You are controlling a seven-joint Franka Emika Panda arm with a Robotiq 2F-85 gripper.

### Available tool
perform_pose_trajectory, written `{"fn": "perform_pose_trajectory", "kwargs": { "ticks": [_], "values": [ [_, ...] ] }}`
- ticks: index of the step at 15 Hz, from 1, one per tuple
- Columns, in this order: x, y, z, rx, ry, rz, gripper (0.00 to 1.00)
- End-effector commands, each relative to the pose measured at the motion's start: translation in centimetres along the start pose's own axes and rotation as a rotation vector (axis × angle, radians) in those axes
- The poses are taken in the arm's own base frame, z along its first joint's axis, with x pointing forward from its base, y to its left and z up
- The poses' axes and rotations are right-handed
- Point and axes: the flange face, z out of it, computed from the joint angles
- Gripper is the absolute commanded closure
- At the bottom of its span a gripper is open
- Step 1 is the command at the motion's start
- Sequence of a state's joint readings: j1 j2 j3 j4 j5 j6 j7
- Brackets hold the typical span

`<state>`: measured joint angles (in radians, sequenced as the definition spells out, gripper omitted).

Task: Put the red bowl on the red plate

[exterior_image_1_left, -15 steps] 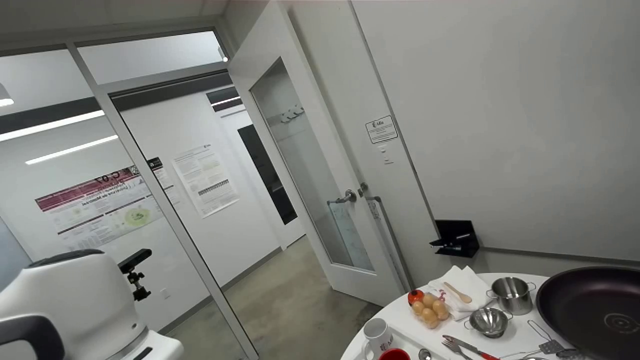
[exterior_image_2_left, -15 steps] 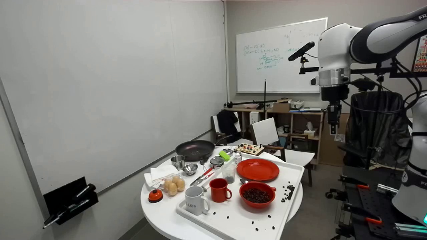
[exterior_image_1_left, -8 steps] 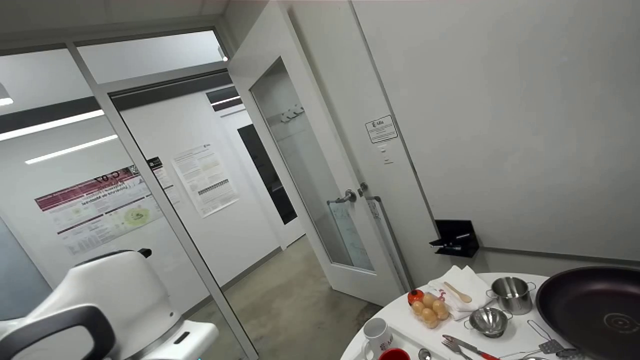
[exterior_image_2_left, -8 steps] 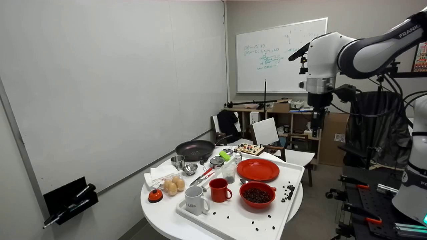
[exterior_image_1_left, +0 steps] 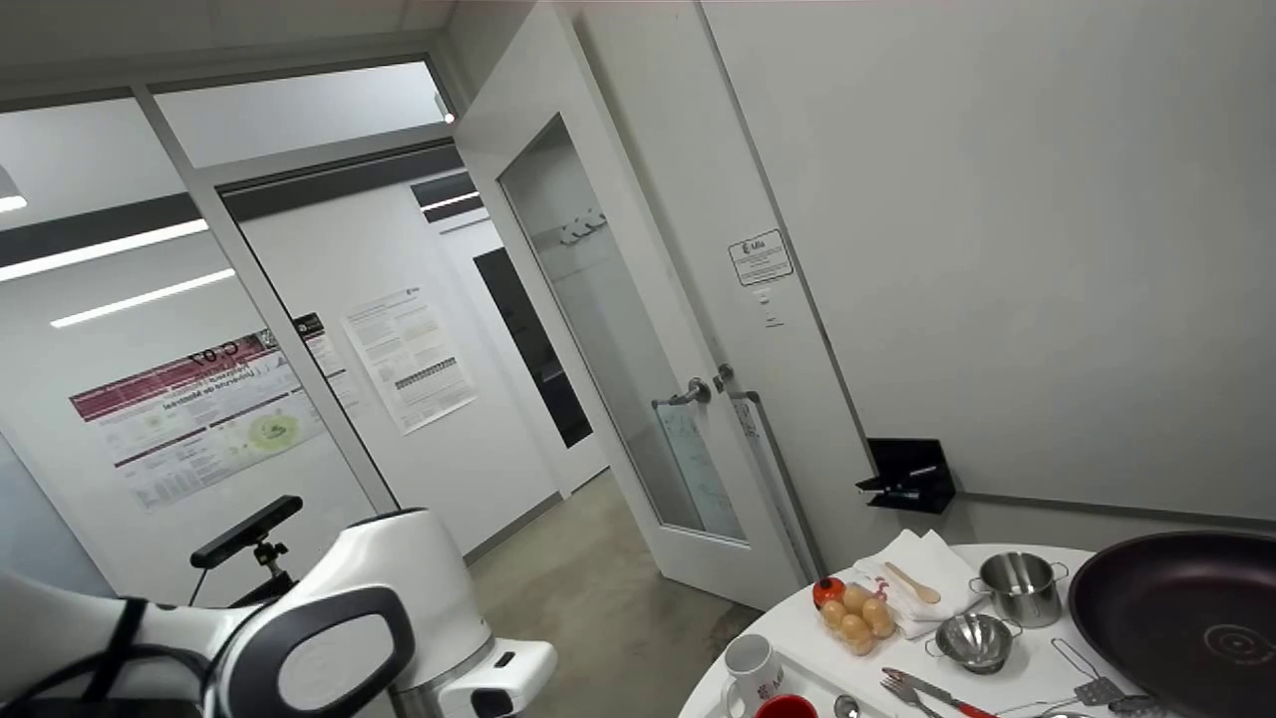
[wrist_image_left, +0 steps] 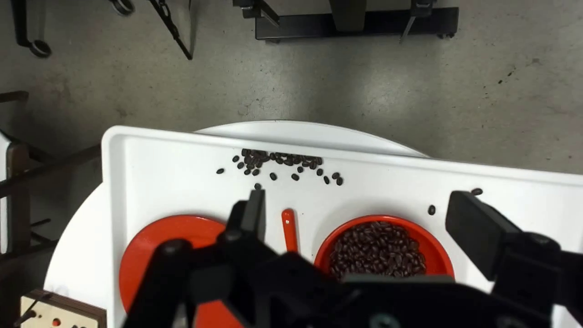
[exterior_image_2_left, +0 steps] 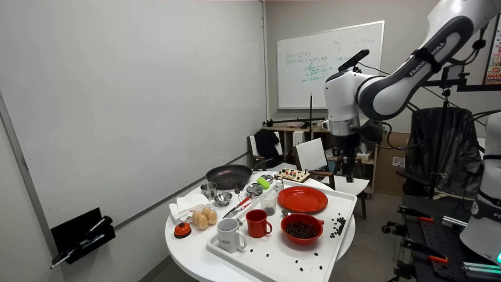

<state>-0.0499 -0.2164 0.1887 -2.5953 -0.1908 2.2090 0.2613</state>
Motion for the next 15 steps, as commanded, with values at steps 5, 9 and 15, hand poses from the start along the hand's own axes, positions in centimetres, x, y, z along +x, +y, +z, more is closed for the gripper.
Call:
{"fn": "perform_pose_trajectory", "kwargs": {
  "ticks": [5,9,15],
  "values": [
    [2.1,0.1,0.9,-0.001,-0.025,-0.014,0.0],
    [4.8,1.0,2.2,0.127,0.097,0.028,0.0],
    [9.7,1.4,6.5,0.21,0.132,0.062,0.0]
  ]
}}
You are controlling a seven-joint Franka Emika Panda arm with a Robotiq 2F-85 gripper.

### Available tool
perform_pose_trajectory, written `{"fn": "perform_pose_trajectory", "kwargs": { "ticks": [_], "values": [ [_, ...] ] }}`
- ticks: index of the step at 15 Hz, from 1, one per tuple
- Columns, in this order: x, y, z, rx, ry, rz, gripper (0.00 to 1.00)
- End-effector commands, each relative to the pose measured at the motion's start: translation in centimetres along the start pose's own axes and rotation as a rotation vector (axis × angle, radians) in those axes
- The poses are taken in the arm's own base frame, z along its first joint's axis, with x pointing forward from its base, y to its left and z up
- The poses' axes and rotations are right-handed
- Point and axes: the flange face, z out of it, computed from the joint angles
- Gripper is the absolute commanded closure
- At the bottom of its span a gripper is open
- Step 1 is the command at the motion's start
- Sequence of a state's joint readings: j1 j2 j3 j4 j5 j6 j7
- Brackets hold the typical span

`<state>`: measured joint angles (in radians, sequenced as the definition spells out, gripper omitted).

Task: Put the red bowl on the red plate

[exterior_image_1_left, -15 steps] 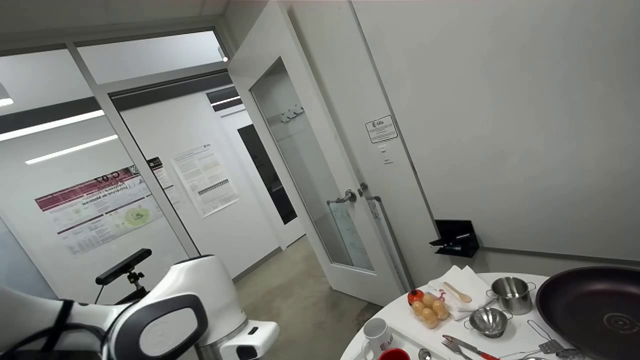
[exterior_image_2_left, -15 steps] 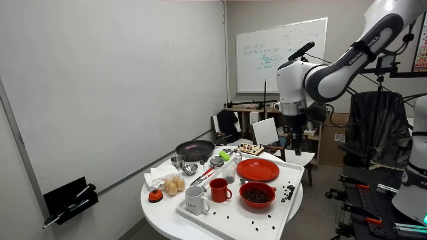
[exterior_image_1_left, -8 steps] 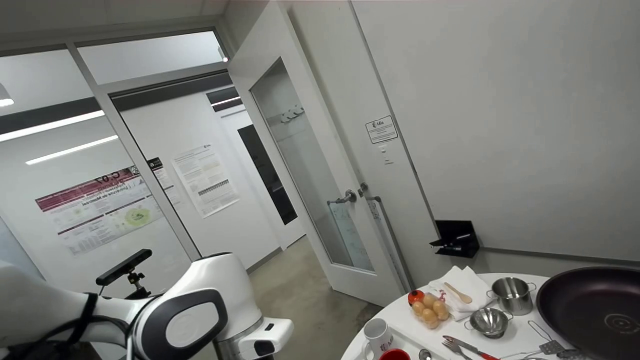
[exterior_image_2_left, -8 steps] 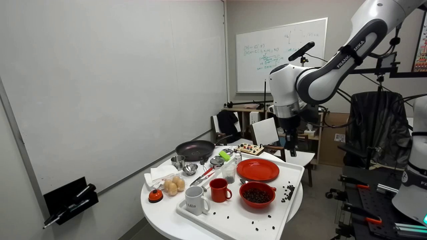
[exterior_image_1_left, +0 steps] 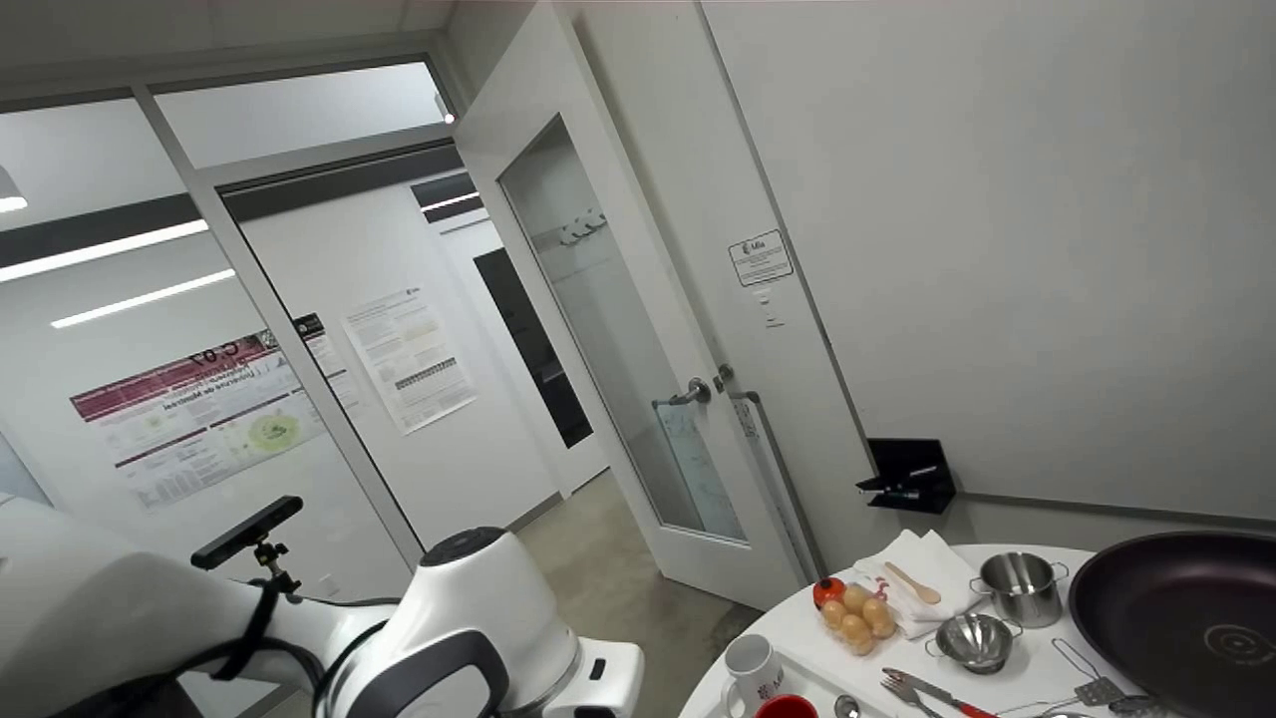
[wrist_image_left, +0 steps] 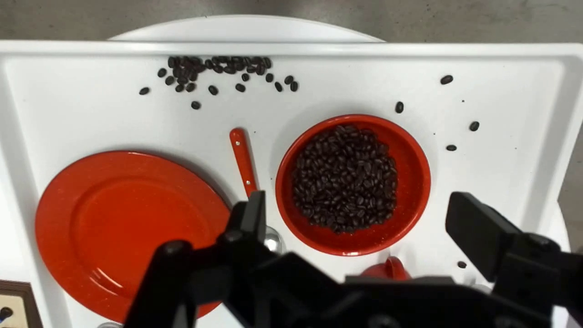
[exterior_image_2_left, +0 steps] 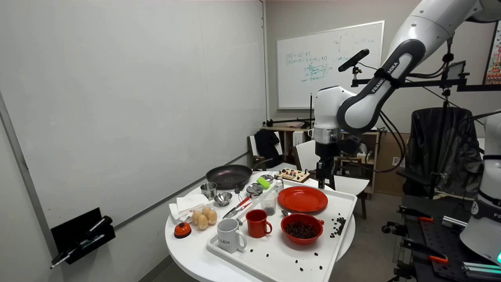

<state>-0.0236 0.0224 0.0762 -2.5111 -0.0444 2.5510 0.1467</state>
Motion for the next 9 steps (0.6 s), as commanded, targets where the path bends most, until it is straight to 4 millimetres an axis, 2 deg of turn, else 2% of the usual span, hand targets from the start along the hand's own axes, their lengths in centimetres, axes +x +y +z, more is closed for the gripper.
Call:
{"fn": "perform_pose_trajectory", "kwargs": {
  "ticks": [1,7,9],
  "values": [
    [3.0,0.7,3.8,0.008,-0.032,0.011,0.0],
    [5.4,0.8,7.7,-0.006,-0.083,0.016,0.0],
    [6.2,1.0,9.6,-0.013,-0.114,0.028,0.0]
  ]
}}
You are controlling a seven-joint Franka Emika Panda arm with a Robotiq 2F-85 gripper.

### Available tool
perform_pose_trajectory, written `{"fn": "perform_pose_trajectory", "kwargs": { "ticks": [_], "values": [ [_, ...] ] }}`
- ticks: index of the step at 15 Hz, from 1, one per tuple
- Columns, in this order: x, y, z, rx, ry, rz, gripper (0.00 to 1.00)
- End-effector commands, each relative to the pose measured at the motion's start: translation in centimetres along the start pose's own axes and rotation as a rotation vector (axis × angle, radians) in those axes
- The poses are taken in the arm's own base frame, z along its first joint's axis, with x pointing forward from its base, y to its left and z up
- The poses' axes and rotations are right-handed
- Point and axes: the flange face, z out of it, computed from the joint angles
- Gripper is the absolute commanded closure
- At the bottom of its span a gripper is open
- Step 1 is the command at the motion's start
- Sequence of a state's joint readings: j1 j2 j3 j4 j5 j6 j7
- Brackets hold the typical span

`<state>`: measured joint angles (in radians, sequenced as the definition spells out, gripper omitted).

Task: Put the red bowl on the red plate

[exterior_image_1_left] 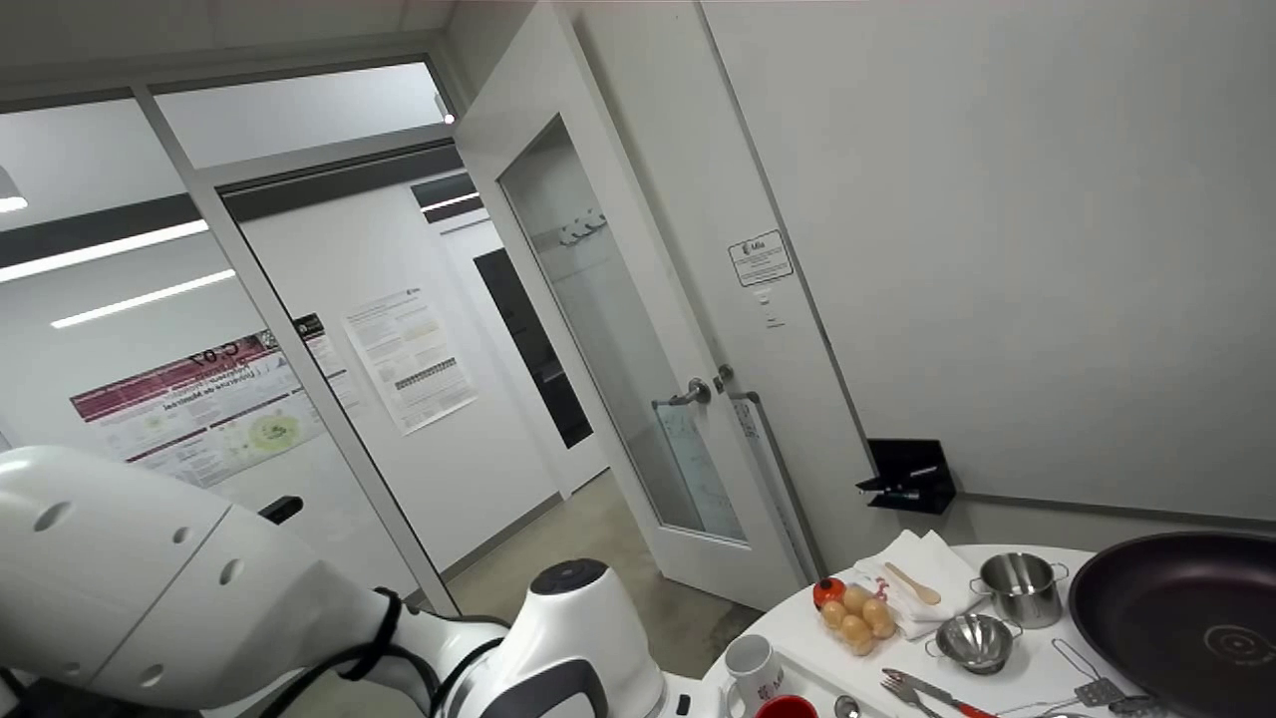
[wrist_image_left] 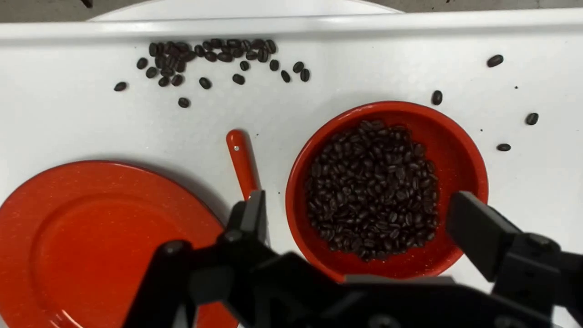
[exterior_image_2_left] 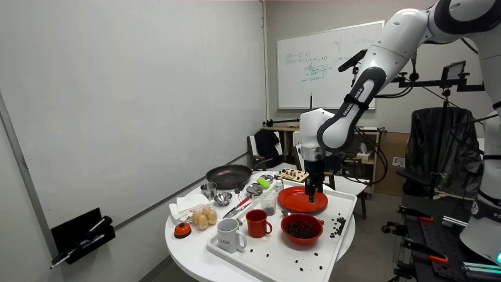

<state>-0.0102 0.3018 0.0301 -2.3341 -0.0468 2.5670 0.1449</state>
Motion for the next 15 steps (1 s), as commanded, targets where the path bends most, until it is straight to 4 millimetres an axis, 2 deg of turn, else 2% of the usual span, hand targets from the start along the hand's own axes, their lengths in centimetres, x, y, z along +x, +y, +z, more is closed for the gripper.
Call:
{"fn": "perform_pose_trajectory", "kwargs": {
  "ticks": [1,4,8,12,15],
  "values": [
    [2.3,0.2,3.2,-0.015,-0.046,0.011,0.0],
    [3.4,1.3,5.9,-0.032,-0.087,0.038,0.0],
    [4.1,2.2,7.8,-0.03,-0.102,0.052,0.0],
    [3.2,0.7,8.0,0.001,-0.07,0.014,0.0],
    [3.1,0.5,9.8,0.009,-0.11,0.021,0.0]
  ]
}}
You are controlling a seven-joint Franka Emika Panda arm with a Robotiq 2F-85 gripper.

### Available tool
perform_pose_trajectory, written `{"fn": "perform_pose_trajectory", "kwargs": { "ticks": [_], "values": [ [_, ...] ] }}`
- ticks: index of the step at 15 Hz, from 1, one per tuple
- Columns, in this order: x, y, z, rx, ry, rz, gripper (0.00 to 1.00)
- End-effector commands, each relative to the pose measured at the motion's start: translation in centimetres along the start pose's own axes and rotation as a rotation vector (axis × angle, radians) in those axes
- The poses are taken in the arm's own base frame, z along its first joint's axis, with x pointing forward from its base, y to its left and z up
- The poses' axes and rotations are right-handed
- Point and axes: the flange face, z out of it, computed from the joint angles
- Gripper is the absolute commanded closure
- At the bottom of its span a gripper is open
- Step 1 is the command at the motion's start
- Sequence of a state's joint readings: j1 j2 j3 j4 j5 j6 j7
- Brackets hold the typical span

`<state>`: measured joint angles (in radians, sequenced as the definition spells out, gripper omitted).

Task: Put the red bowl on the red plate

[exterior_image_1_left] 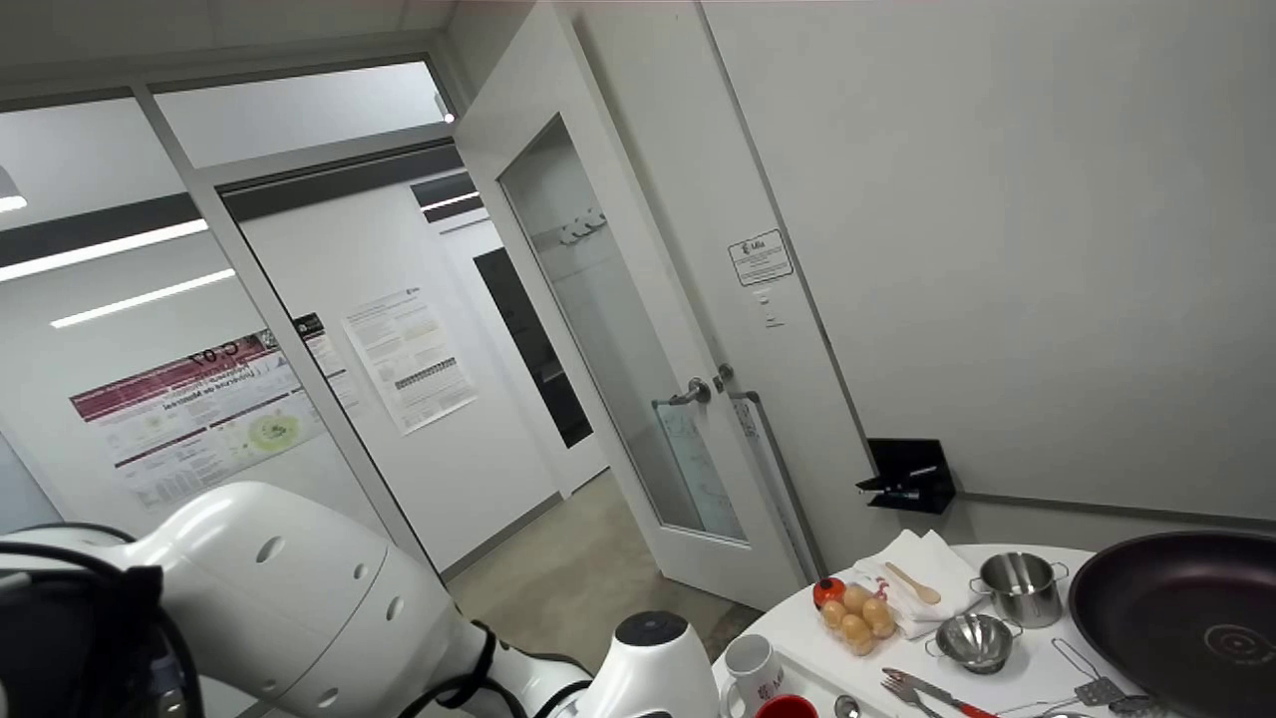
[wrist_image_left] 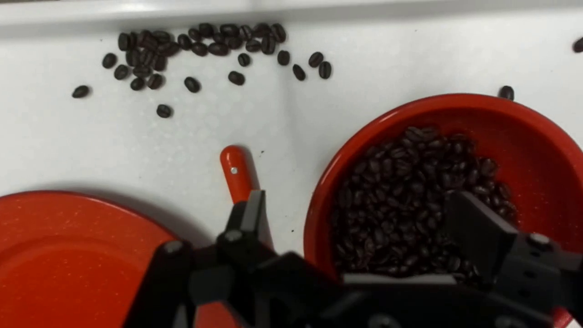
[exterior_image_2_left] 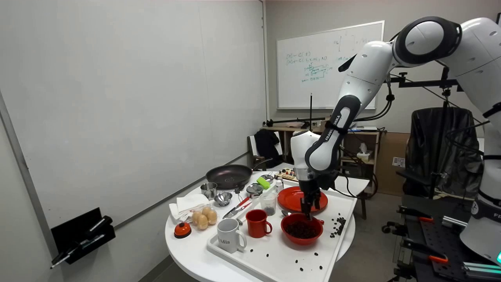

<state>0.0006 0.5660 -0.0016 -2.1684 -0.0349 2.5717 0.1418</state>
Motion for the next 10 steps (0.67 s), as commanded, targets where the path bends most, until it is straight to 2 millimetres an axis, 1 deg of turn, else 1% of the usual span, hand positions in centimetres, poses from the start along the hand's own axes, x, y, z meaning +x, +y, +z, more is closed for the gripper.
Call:
{"fn": "perform_pose_trajectory", "kwargs": {
  "ticks": [1,3,6,7,8,10],
  "values": [
    [0.0,-0.2,1.8,0.018,-0.022,-0.002,0.0],
    [-0.1,0.2,2.7,0.002,-0.036,0.004,0.0],
    [-0.4,0.5,3.6,-0.003,-0.048,0.008,0.0],
    [-0.5,0.6,3.7,-0.001,-0.048,0.011,0.17],
    [-0.6,0.5,3.7,0.003,-0.046,0.012,0.26],
    [-0.7,0.5,3.4,0.015,-0.034,0.014,0.4]
  ]
}}
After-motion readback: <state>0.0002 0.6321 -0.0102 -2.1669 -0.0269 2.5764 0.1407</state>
